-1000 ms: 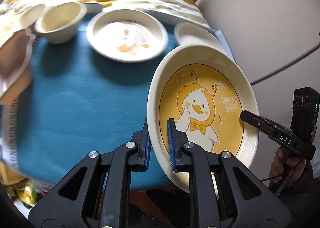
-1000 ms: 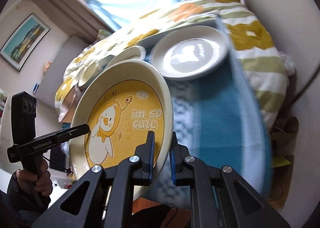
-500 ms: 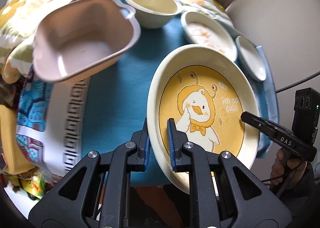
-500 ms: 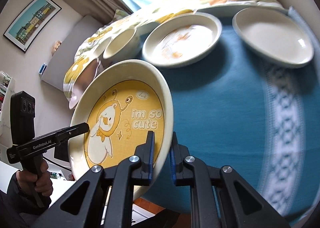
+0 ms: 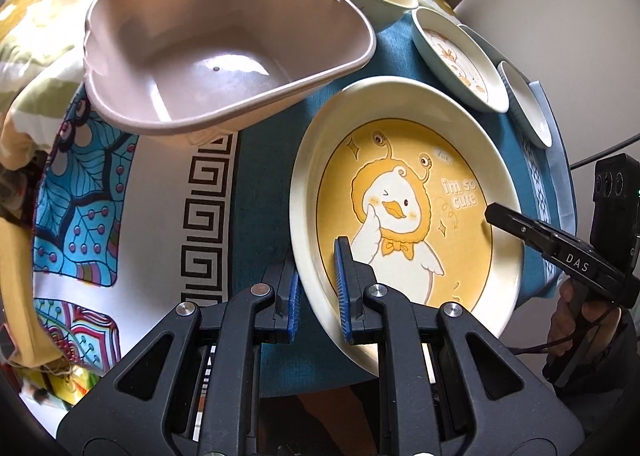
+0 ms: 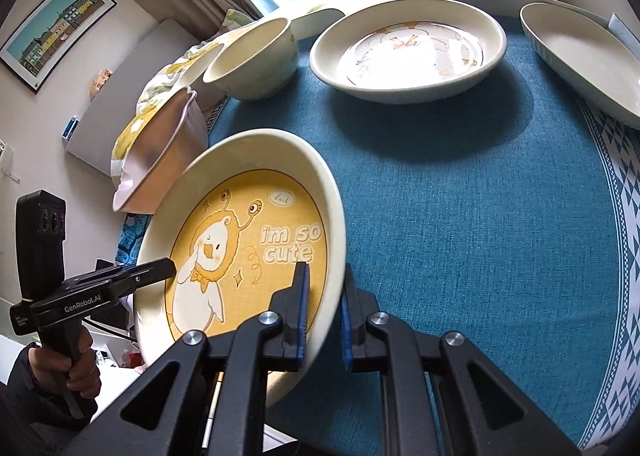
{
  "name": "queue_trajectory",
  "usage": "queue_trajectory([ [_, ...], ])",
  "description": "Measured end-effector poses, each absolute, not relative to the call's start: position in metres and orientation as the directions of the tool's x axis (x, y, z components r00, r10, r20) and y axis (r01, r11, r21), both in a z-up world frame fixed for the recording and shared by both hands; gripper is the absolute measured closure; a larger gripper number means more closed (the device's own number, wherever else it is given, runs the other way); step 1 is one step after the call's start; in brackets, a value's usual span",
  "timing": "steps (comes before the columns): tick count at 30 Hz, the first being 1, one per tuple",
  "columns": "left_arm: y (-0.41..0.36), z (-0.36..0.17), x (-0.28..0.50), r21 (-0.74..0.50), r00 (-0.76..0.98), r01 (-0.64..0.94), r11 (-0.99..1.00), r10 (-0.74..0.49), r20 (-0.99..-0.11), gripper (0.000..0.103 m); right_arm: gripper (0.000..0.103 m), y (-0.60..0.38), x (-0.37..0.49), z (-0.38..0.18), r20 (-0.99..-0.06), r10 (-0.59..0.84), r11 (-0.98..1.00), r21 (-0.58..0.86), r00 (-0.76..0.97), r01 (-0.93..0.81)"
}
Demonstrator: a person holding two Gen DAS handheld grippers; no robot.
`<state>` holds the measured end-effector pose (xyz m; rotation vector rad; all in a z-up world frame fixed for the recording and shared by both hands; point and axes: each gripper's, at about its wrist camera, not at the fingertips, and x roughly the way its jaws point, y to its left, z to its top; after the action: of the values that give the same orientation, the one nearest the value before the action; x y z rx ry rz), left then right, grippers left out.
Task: Organize plates and bowls
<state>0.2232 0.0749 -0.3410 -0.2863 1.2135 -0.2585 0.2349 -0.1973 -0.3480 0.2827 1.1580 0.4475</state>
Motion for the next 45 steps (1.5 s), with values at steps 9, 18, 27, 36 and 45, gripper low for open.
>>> queue_trajectory([
  [9, 0.073, -0.342, 0.220, -0.354, 0.345, 0.050, 0.934, -0.349, -0.871, 0.088, 0.091, -0.193, 0.237, -0.348, -0.829, 0.464, 0.886, 0.428, 0.313, -0.179],
  [18, 0.067, -0.337, 0.220, -0.271, 0.367, 0.053, 0.961, -0.272, -0.890, 0.049, 0.091, -0.192, 0.233, -0.353, -0.823, 0.476, 0.879, 0.448, 0.309, -0.161],
  [27, 0.073, -0.324, 0.204, -0.209, 0.371, 0.010, 0.978, -0.198, -0.907, 0.041, 0.038, -0.201, 0.225, -0.337, -0.816, 0.446, 0.894, 0.423, 0.367, -0.144],
  [36, 0.041, -0.229, 0.161, -0.150, 0.508, -0.027, 0.988, -0.115, -0.853, 0.040, 0.030, -0.242, 0.205, -0.253, -0.753, 0.494, 0.870, 0.426, 0.435, -0.249],
  [45, -0.065, -0.143, 0.178, -0.116, 0.670, 0.053, 0.992, -0.122, -0.732, 0.007, 0.009, -0.335, 0.179, -0.180, -0.652, 0.453, 0.890, 0.366, 0.608, -0.272],
])
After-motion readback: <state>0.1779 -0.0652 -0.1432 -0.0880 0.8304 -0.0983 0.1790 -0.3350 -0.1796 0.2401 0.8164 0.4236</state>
